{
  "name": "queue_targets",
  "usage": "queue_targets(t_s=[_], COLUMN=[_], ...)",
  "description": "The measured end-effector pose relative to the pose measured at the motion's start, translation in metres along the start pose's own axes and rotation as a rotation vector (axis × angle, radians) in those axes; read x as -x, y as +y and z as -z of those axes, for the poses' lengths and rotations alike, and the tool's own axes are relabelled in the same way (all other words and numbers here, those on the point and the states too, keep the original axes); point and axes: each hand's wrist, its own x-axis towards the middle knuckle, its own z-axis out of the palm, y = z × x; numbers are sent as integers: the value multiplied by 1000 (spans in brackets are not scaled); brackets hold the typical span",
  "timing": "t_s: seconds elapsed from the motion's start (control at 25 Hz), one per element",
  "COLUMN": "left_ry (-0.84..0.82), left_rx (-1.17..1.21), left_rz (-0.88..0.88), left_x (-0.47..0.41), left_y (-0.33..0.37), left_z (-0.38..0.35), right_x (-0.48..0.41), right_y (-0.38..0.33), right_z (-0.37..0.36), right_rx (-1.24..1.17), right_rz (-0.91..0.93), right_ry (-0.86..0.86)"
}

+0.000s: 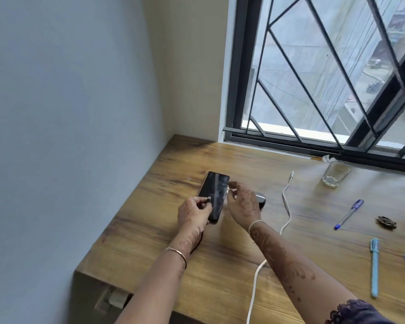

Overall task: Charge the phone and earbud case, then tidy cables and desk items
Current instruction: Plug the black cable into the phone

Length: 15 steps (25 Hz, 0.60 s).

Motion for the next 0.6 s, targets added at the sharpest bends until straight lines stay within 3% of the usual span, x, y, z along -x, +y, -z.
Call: queue_targets(t_s=[0.16, 0.44, 0.6], left_ry=[-2, -4, -54], left_rx=[108, 261, 380], left_rz=[105, 204, 278], left_x=[3, -3, -3], left_y=[-20, -27, -24], left_z=[5, 17, 21], right_x=[8, 27, 25], right_y=[-4, -11, -14], right_z=[-19, -27, -32], right_rx=[3, 28, -291], right_rz=[-173, -170, -424], right_ry=[-5, -5, 45])
